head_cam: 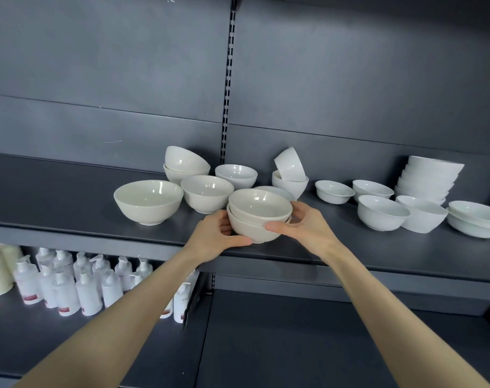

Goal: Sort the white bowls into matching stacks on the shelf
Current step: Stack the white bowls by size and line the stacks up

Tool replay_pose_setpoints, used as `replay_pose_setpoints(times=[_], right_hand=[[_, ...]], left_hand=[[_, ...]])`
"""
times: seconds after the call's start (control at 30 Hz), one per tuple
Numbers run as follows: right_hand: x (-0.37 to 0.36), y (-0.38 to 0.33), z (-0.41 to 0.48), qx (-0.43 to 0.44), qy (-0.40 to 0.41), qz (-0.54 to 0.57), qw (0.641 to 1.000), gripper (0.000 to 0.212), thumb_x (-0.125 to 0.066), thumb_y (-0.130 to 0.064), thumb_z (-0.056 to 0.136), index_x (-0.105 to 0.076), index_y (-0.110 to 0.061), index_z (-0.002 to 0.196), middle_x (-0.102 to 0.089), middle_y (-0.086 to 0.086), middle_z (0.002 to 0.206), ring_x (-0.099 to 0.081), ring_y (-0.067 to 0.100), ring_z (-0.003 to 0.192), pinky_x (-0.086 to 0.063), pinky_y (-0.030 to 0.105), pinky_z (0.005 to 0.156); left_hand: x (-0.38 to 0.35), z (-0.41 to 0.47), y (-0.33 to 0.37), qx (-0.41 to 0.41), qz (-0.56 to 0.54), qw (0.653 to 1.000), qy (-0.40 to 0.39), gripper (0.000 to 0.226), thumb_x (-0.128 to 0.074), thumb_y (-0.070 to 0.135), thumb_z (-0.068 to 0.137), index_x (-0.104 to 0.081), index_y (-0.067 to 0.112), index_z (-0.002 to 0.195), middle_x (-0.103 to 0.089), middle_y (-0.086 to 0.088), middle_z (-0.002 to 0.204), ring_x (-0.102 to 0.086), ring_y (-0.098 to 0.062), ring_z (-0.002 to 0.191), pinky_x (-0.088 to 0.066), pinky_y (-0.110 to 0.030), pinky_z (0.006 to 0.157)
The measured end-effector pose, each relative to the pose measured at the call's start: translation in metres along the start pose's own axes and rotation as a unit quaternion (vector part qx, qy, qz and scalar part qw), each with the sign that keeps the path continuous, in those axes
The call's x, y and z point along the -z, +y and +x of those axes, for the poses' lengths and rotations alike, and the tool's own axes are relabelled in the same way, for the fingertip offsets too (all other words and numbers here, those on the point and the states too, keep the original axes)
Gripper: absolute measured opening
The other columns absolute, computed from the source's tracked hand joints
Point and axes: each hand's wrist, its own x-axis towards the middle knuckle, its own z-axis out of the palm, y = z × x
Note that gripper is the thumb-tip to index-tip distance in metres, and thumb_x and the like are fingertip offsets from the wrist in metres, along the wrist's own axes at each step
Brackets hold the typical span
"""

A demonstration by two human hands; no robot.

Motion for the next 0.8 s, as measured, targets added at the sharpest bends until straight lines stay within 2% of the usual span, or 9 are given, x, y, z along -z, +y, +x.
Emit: replay_pose_setpoints(times=[0.1,0.23,0.37,0.47,0.53,0.63,0.73,0.8], right_hand=[[0.0,0.001,0.0,0.003,0.006,0.019,1.0,0.045,-0.085,-0.021,0.068,-0.062,-0.025,0.107,-0.07,-0.011,0.104,-0.065,0.004,0.095,-0.05,0.009,0.07],[0.004,-0.004,0.004,0.02,0.003,0.034,0.999,0.043,-0.085,-0.016,0.067,-0.063,-0.027,0.103,-0.069,-0.01,0.103,-0.065,0.005,0.094,-0.051,0.008,0.07],[0.005,-0.022,0.008,0.038,-0.008,0.057,0.998,0.05,-0.085,-0.016,0.067,-0.064,-0.017,0.113,-0.068,-0.011,0.105,-0.063,-0.001,0.095,-0.05,0.009,0.07],[-0.001,-0.036,0.01,0.056,-0.021,0.061,0.996,0.047,-0.085,-0.016,0.068,-0.063,-0.016,0.11,-0.066,-0.014,0.103,-0.062,-0.004,0.094,-0.05,0.009,0.074],[-0.01,-0.046,0.013,0.074,-0.036,0.069,0.994,0.043,-0.083,-0.013,0.07,-0.062,-0.016,0.108,-0.064,-0.017,0.097,-0.061,-0.009,0.086,-0.045,0.002,0.065],[-0.027,-0.059,0.021,0.097,-0.055,0.086,0.99,0.042,-0.081,-0.007,0.072,-0.062,-0.013,0.109,-0.065,-0.014,0.094,-0.061,-0.013,0.075,-0.043,0.001,0.061],[-0.047,-0.076,0.032,0.108,-0.069,0.098,0.987,0.037,-0.082,-0.007,0.071,-0.064,-0.015,0.102,-0.066,-0.013,0.093,-0.061,-0.009,0.081,-0.047,0.004,0.065],[-0.062,-0.085,0.04,0.115,-0.074,0.1,0.985,0.043,-0.083,-0.011,0.069,-0.063,-0.014,0.107,-0.066,-0.014,0.096,-0.061,-0.01,0.084,-0.047,0.004,0.067]], left_hand=[[-0.001,-0.002,0.004,-0.001,-0.006,1.0,0.014,0.059,-0.086,0.006,0.064,-0.06,0.01,0.116,-0.069,0.002,0.109,-0.067,-0.011,0.099,-0.053,-0.028,0.092],[-0.002,-0.006,0.012,-0.009,-0.014,0.999,0.05,0.056,-0.085,0.002,0.064,-0.061,0.008,0.114,-0.07,-0.001,0.106,-0.068,-0.011,0.093,-0.053,-0.017,0.078],[0.007,-0.013,0.028,-0.018,-0.025,0.995,0.092,0.057,-0.085,0.003,0.065,-0.06,0.008,0.115,-0.069,-0.005,0.106,-0.069,-0.017,0.094,-0.055,-0.026,0.084],[0.016,-0.024,0.038,-0.03,-0.027,0.991,0.124,0.056,-0.084,0.003,0.065,-0.059,0.009,0.115,-0.069,-0.004,0.106,-0.069,-0.018,0.094,-0.056,-0.024,0.082],[0.026,-0.031,0.041,-0.036,-0.028,0.989,0.143,0.053,-0.083,0.001,0.066,-0.06,0.01,0.113,-0.07,-0.005,0.106,-0.07,-0.014,0.09,-0.055,-0.02,0.077],[0.046,-0.041,0.048,-0.039,-0.01,0.985,0.169,0.044,-0.083,0.001,0.067,-0.061,0.016,0.103,-0.071,-0.002,0.099,-0.07,-0.004,0.081,-0.052,-0.012,0.07],[0.07,-0.047,0.053,-0.041,-0.004,0.979,0.199,0.051,-0.084,0.002,0.066,-0.059,0.008,0.11,-0.07,-0.002,0.1,-0.07,-0.001,0.078,-0.053,-0.012,0.068],[0.086,-0.049,0.054,-0.045,0.001,0.973,0.228,0.057,-0.085,0.002,0.065,-0.056,0.009,0.113,-0.068,0.001,0.1,-0.07,0.0,0.077,-0.054,-0.014,0.066]])
